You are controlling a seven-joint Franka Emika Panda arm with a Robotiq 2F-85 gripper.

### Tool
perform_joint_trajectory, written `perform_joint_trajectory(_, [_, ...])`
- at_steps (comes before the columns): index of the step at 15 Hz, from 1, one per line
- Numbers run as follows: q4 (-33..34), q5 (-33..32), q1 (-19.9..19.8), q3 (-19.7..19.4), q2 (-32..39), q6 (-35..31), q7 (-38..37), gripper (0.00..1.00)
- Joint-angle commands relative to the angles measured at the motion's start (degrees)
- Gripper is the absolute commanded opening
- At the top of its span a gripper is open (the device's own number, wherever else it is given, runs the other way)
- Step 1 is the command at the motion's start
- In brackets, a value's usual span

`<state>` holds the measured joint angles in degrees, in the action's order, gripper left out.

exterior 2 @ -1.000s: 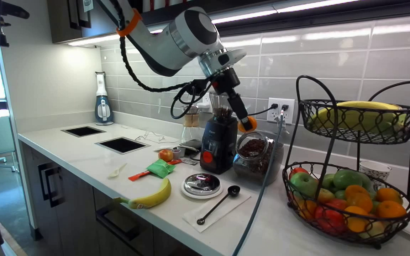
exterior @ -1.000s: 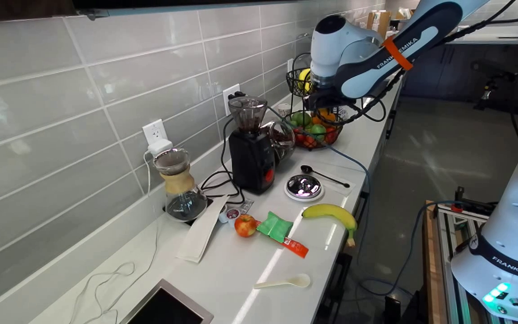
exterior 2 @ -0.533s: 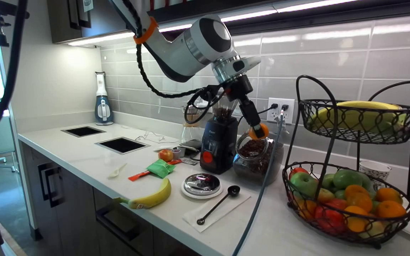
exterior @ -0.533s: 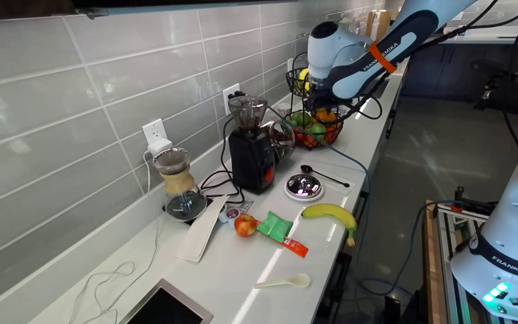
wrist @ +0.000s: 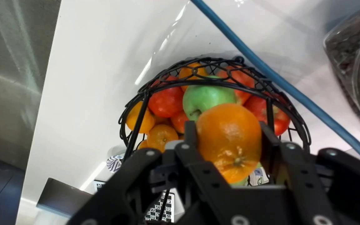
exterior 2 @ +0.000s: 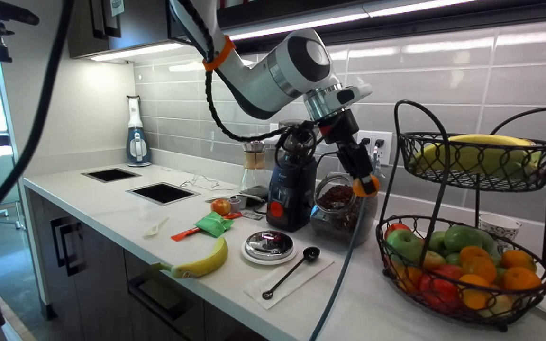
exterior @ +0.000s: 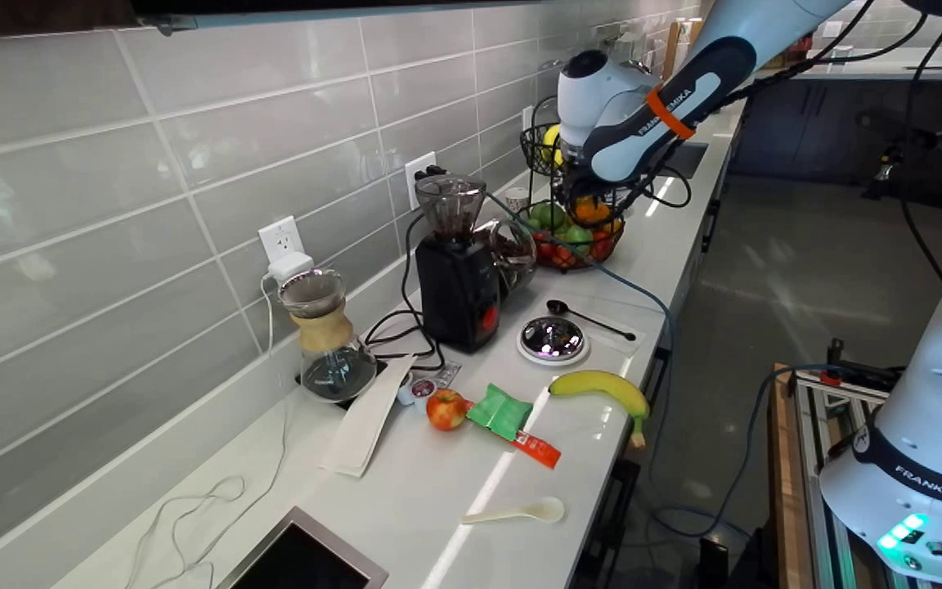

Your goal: Move the clementine from the counter top to the fruit rack where the other clementines are

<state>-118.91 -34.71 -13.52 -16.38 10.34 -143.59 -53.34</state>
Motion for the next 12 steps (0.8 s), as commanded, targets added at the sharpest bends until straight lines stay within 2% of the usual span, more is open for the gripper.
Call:
perform_joint_trajectory(1, [2.8,-1.8,0.2,-2.2,4.3,-4.3,1.5,0.23])
perform_joint_trajectory(6, [4.9,-1.4,1.0,-4.2,8.7,-8.7,2.7,0.23])
perform_joint_trajectory(12, [7.0,-3.6,3.8,-8.2,13.5,-14.4,0.0,0.23])
